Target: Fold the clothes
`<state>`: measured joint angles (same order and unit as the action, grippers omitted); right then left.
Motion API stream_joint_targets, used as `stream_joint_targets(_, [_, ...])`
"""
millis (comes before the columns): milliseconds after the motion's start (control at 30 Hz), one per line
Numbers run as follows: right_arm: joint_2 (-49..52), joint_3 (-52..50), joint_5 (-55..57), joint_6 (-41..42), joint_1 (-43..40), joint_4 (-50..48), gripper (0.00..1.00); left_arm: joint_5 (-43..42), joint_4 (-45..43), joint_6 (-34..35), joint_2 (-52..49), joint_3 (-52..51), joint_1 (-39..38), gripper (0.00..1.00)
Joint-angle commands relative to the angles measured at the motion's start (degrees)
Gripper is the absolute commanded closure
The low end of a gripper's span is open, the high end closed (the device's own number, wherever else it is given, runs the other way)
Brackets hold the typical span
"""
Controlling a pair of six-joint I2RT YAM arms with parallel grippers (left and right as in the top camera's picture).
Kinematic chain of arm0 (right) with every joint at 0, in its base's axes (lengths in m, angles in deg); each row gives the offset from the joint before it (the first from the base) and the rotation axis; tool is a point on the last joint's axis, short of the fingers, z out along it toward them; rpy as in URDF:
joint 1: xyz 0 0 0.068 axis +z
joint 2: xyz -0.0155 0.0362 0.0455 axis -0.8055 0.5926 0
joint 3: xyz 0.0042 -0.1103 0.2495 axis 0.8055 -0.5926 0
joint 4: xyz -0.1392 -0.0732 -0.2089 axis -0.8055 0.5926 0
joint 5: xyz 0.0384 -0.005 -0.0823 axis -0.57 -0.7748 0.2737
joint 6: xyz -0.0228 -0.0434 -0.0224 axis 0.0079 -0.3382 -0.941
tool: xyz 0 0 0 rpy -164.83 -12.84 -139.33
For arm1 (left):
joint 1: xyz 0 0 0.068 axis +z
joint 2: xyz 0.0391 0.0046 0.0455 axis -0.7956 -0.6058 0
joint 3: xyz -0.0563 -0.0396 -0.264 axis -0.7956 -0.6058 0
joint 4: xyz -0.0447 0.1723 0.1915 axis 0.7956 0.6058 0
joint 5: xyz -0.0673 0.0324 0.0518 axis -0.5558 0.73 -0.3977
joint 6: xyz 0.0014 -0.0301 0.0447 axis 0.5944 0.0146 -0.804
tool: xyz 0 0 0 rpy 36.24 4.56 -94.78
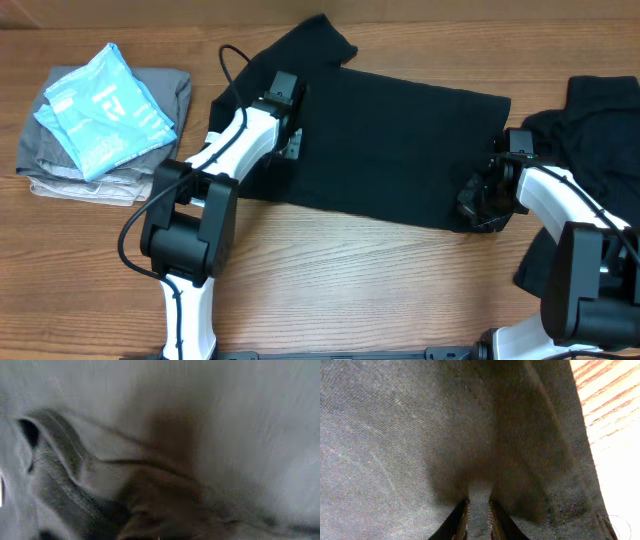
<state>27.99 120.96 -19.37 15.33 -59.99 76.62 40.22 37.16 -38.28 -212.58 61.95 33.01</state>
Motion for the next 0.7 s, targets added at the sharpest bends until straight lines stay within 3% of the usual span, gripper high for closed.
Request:
stream_joint_targets(0, [0.15, -0.37, 2.27, -0.22, -0.07, -0.02, 0.82, 0.50, -3.87, -0.50, -1.22, 1.29, 0.31, 0.96])
stream_joint_targets(133, [0.15, -0.37, 2.47, -0.24, -0.07, 0.04, 0.81, -4.46, -9.29, -0.02, -1.22, 1.29, 0.31, 0.86])
stream_joint_targets(200, [0.15, -0.37, 2.49, -0.24, -0.09, 0.13, 0.88, -6.86, -8.61, -0.02, -1.22, 2.45, 0.31, 0.87])
stream_joint_targets(267, [0.11, -0.09, 2.49, -0.26, -0.31, -0.22, 0.92, -6.32, -4.79, 0.00, -0.81, 5.18, 0.33, 0.96])
stream_joint_targets(467, [-3.19, 5.22, 2.47, -0.87, -1.31, 5.07, 0.91, -4.87, 10.91, 2.60, 5.84, 17.14, 2.19, 0.96])
stream_joint_targets(533, [-5.86, 7.02, 2.47, -0.87, -1.60, 8.24, 0.83, -5.01, 14.05, 4.79, 10.29, 18.95, 3.41, 0.94])
stream_joint_targets(633, [-9.55, 7.56, 2.93, 1.01, -2.32, 13.09, 0.56, -5.09, 17.64, 7.06, 16.55, 19.15, 5.07, 0.87])
stream_joint_targets(667, [-10.19, 7.50, 3.26, 1.99, -2.67, 14.62, 0.53, -5.07, 18.99, 7.54, 18.05, 19.12, 5.62, 0.82])
